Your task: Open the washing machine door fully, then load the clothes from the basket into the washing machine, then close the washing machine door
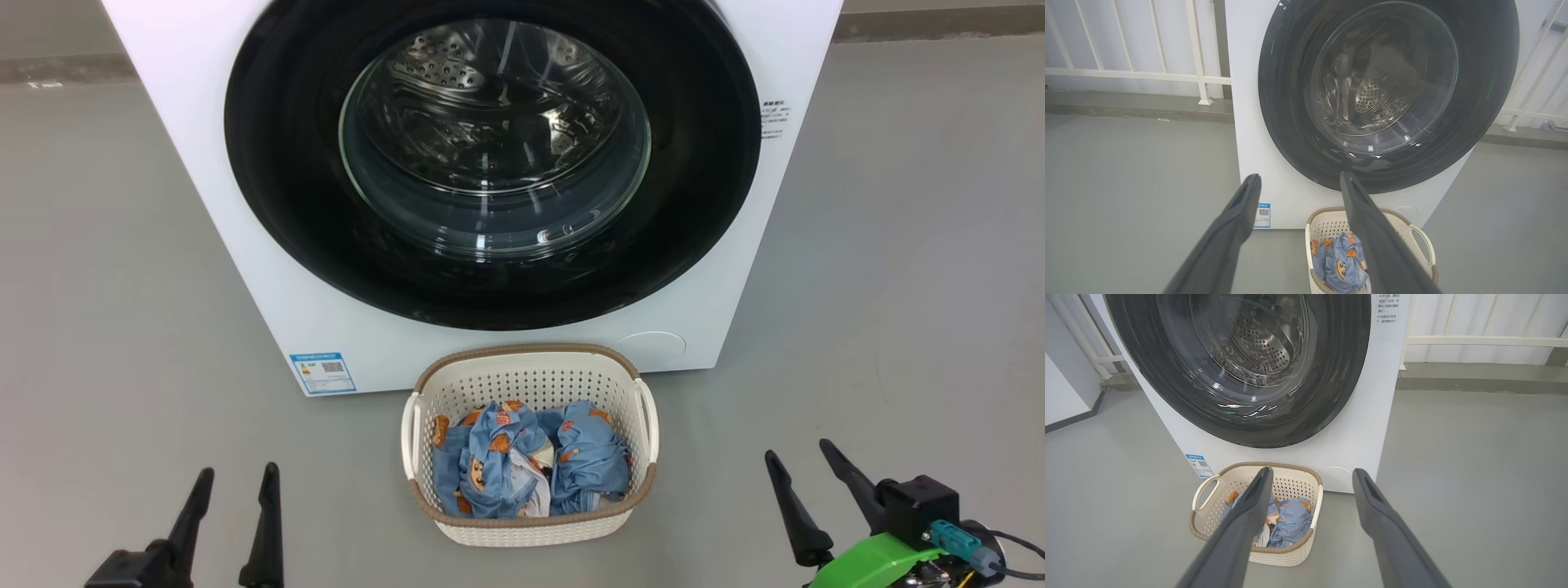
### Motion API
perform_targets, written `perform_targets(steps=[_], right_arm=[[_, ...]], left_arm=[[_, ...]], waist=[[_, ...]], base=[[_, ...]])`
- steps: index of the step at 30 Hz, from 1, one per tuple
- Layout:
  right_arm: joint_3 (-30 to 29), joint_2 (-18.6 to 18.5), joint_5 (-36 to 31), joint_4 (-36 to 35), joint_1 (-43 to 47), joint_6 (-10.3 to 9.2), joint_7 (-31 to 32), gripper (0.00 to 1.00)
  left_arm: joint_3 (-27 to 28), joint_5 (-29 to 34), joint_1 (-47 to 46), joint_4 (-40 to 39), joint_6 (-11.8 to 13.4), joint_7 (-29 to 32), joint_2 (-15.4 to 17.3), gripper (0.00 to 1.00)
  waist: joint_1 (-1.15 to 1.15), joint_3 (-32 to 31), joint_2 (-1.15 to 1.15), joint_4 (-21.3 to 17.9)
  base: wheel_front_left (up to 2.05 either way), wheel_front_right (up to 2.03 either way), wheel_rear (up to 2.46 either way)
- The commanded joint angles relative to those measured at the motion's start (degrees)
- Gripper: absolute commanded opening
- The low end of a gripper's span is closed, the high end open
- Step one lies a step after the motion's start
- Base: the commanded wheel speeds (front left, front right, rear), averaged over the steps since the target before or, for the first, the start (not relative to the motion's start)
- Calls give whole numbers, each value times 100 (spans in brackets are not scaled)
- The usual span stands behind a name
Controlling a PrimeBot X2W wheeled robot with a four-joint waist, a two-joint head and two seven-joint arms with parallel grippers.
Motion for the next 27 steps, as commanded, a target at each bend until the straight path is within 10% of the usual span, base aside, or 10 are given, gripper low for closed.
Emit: perform_targets(steps=[1,27], right_arm=[[73,-56,-68,-155,-103,9,-80,100],[-23,54,-112,-227,-69,9,-86,100]], left_arm=[[230,67,-74,-94,-14,-59,90,100],[353,467,-102,-21,-14,-59,56,100]], waist=[[0,0,0,-5],[0,46,0,-21]], base=[[0,0,0],[41,41,-83]])
